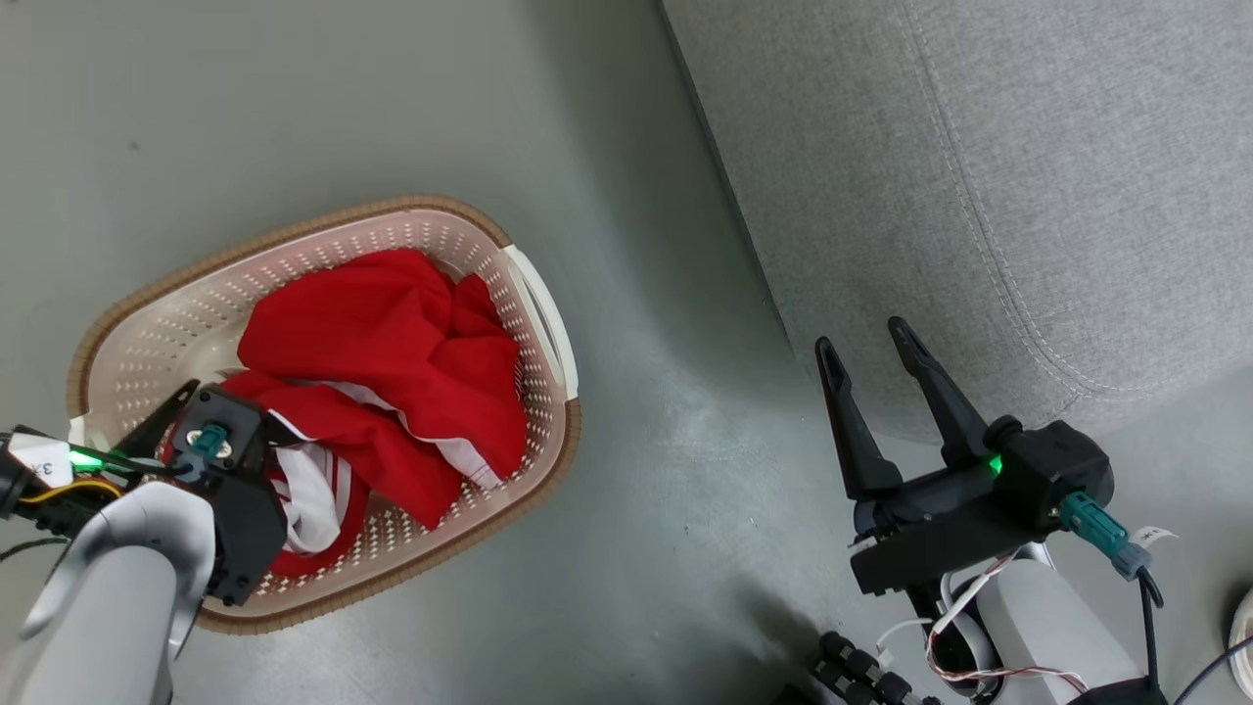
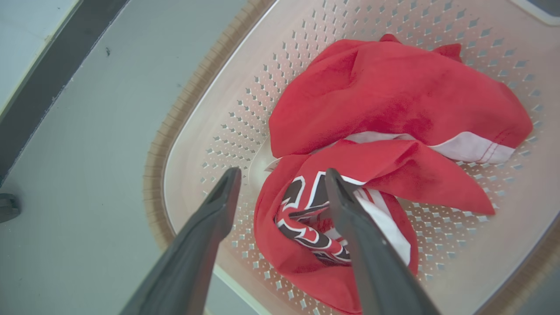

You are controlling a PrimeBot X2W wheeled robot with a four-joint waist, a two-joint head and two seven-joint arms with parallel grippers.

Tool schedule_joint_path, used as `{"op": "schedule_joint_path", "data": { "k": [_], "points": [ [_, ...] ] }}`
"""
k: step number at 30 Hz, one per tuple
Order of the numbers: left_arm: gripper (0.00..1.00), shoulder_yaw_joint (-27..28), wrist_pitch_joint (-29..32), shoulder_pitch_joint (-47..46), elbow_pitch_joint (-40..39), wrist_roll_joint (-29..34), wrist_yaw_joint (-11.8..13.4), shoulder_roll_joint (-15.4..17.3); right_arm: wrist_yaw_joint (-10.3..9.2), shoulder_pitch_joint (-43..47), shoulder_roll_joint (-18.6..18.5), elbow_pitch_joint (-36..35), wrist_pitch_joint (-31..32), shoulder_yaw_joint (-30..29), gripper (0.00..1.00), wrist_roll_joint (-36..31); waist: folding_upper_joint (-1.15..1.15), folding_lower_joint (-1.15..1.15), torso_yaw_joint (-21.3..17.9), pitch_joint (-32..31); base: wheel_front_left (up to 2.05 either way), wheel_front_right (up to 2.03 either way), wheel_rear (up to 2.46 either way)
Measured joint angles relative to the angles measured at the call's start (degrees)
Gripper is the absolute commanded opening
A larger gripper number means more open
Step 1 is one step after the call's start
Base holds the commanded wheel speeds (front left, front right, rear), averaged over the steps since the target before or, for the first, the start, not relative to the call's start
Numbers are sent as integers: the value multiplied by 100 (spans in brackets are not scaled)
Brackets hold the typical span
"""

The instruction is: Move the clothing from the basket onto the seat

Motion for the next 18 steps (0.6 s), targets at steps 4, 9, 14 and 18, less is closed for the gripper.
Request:
{"op": "schedule_joint_path", "data": {
  "k": [4,9,14,18],
  "points": [
    [100,-27,74,-137,58,0,-4,98,1,-1,4,-12,0,-27,100,23,0,0,-23,136,0,0,0],
    [100,-143,103,-232,158,-1,-7,99,26,-12,14,-21,0,-53,100,30,0,0,-35,272,0,0,0],
    [100,-325,178,-259,233,-1,-42,97,43,-92,21,-19,0,-63,100,32,0,0,-35,302,0,0,0],
    [100,-470,199,-301,254,14,-42,122,43,-111,24,-18,0,-58,100,43,-1,0,-29,311,0,0,0]
  ]
}}
